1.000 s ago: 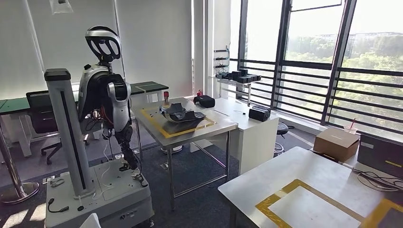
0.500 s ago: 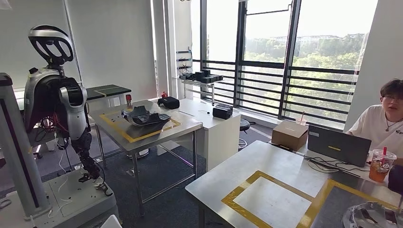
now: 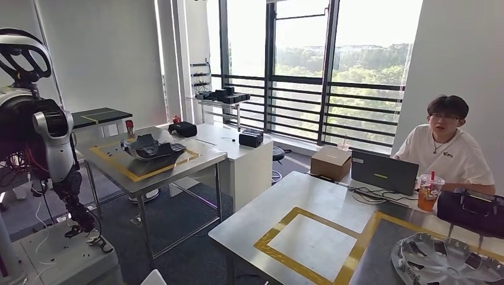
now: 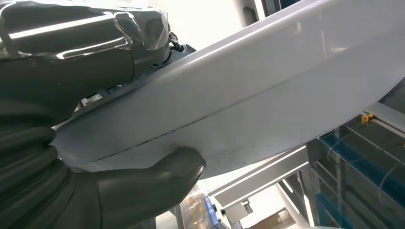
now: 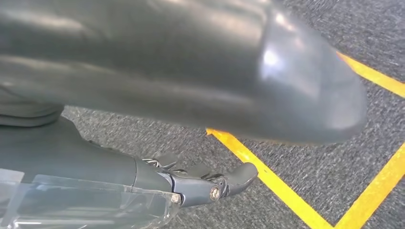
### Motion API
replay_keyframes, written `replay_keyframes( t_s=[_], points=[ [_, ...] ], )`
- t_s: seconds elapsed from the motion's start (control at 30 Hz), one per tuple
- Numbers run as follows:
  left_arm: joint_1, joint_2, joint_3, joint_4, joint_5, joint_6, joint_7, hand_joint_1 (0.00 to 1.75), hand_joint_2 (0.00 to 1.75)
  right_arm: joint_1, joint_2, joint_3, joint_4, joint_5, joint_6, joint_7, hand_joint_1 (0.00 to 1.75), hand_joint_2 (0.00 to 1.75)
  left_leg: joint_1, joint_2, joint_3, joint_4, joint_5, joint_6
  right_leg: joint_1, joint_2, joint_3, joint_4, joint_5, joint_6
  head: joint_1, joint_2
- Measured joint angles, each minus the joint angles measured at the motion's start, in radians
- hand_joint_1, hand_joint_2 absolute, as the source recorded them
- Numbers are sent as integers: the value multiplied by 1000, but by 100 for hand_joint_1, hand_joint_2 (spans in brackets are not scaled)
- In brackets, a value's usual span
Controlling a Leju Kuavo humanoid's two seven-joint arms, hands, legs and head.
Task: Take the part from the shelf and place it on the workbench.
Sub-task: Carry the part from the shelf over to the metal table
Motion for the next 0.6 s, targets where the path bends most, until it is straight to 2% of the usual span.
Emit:
replay_keyframes(
  t_s=[0.07,0.1,0.17,0.23,0.27,0.3,0.33,0.37,0.43,0.5,0.6],
  points=[
    [-1,0,-2,3,2,3,2,175,175,0,2,-1,1,0,0,9,0,0,3,-2,-3,3,-2,-11,-2,2,-1,-2,4,-12,-1,0],
    [-1,1,-2,5,5,6,3,175,175,0,3,-1,1,0,0,13,0,0,5,-8,-11,18,-13,-16,-5,3,-1,-4,6,-18,-1,0],
    [0,3,0,9,13,15,4,175,175,-2,2,1,1,0,-2,17,0,0,9,-24,-51,107,-67,-25,-9,5,0,-6,9,-27,-2,0],
    [2,6,3,15,21,21,7,175,175,-3,-1,3,2,0,-4,17,0,0,11,-33,-116,248,-130,-30,-7,6,-3,-5,10,-31,-4,0],
    [3,7,4,19,23,21,9,175,175,-4,-4,4,3,0,-4,16,0,0,12,-35,-137,292,-141,-30,-5,7,-4,-5,10,-32,-4,0],
    [4,8,6,22,25,21,12,175,175,-4,-7,4,4,0,-4,14,0,0,13,-35,-141,299,-134,-29,-5,8,-5,-4,10,-32,-5,0],
    [5,9,6,24,27,21,14,175,175,-4,-10,4,4,0,-4,12,0,0,13,-35,-121,259,-106,-28,-4,10,-5,-3,10,-32,-5,0],
    [5,9,7,26,28,21,16,175,175,-5,-12,5,5,0,-4,10,0,0,14,-36,-87,191,-70,-25,-4,12,-4,-2,10,-32,-5,0],
    [5,9,8,27,29,21,17,175,175,-8,-15,6,7,0,-4,8,0,0,12,-40,-20,58,-23,-19,-1,16,-5,0,12,-29,-5,0],
    [5,9,8,30,31,20,19,175,175,-9,-18,7,9,0,-4,6,0,0,8,-43,-1,14,-17,-14,2,18,-10,-1,16,-21,-5,0],
    [4,8,7,34,37,18,22,175,175,-9,-20,7,18,0,-3,5,0,0,9,-39,-1,4,-5,2,1,18,-19,4,15,-6,-5,0]
  ],
)
